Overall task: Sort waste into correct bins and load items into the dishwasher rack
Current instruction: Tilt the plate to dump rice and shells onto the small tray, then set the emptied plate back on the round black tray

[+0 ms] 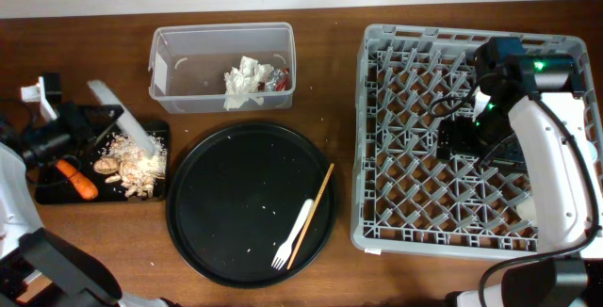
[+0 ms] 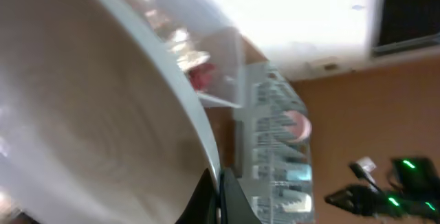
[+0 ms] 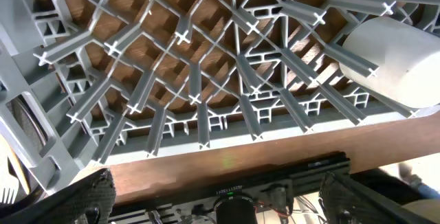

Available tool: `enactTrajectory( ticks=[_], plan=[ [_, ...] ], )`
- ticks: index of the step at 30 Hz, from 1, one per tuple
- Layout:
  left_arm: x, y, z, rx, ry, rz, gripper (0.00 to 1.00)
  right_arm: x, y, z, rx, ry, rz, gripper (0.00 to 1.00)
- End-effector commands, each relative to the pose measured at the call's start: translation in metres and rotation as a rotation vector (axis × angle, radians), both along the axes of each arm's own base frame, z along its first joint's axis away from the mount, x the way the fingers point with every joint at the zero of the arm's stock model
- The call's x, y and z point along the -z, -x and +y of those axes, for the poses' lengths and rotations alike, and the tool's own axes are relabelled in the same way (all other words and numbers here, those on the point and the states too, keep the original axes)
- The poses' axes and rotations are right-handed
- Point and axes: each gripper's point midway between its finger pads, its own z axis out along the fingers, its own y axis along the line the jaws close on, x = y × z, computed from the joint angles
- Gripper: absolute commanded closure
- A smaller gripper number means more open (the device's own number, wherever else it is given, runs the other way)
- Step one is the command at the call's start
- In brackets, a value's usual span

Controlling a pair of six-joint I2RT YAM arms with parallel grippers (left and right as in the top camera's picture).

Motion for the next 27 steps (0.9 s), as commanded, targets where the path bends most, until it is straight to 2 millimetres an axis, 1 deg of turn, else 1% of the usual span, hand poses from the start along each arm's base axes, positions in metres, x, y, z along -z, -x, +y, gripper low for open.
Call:
enactTrajectory(
  ticks=[1, 4, 6, 8, 9, 10, 12, 14, 15, 17, 18, 22, 23, 24, 27],
  plan=[
    [-0.026, 0.001, -0.006, 0.048, -0.014, -0.128, 1.0, -0.003, 0.002, -0.004, -0.004, 0.016, -0.006, 0.02],
    [-0.022, 0.002, -0.005, 0.037, -0.02, -0.096, 1.0, -0.003, 0.002, -0.004, -0.004, 0.016, -0.005, 0.02],
    [-0.031, 0.006, -0.012, 0.047, 0.025, -0.105, 1.0, -0.003, 0.002, -0.004, -0.004, 0.016, -0.005, 0.02],
    [-0.04, 0.012, -0.019, 0.058, 0.018, -0.115, 1.0, -0.003, 0.002, -0.004, -0.004, 0.016, -0.005, 0.02],
    [-0.049, 0.017, -0.029, 0.079, -0.008, -0.131, 1.0, -0.003, 0.002, -0.004, -0.004, 0.016, -0.005, 0.01],
    [-0.053, 0.02, -0.038, 0.095, -0.043, -0.133, 1.0, -0.003, 0.002, -0.004, -0.004, 0.016, -0.006, 0.02],
    [-0.056, 0.028, -0.065, 0.157, -0.165, -0.118, 1.0, -0.003, 0.002, -0.004, -0.004, 0.016, -0.006, 0.02],
    [-0.054, 0.034, -0.093, 0.231, -0.23, -0.101, 1.0, -0.003, 0.002, -0.004, -0.004, 0.015, -0.005, 0.02],
    [-0.049, 0.037, -0.107, 0.272, -0.265, -0.078, 1.0, -0.003, 0.002, -0.004, -0.004, 0.015, -0.005, 0.02],
    [-0.025, 0.048, -0.143, 0.4, -0.393, 0.008, 1.0, -0.003, 0.002, -0.004, -0.004, 0.015, -0.005, 0.02],
    [-0.012, 0.059, -0.17, 0.501, -0.481, 0.05, 1.0, -0.003, 0.002, -0.004, -0.004, 0.015, -0.005, 0.02],
    [0.021, 0.077, -0.215, 0.599, -0.684, 0.141, 1.0, -0.003, 0.002, -0.004, -0.004, 0.015, -0.005, 0.02],
    [0.034, 0.083, -0.229, 0.621, -0.724, 0.161, 1.0, -0.003, 0.002, -0.004, -0.004, 0.015, -0.005, 0.02],
    [0.041, 0.087, -0.234, 0.632, -0.739, 0.171, 1.0, -0.003, 0.002, -0.004, -0.004, 0.015, -0.005, 0.02],
    [0.083, 0.109, -0.257, 0.683, -0.776, 0.24, 1.0, -0.003, 0.002, -0.004, -0.004, 0.015, -0.005, 0.02]
  ],
)
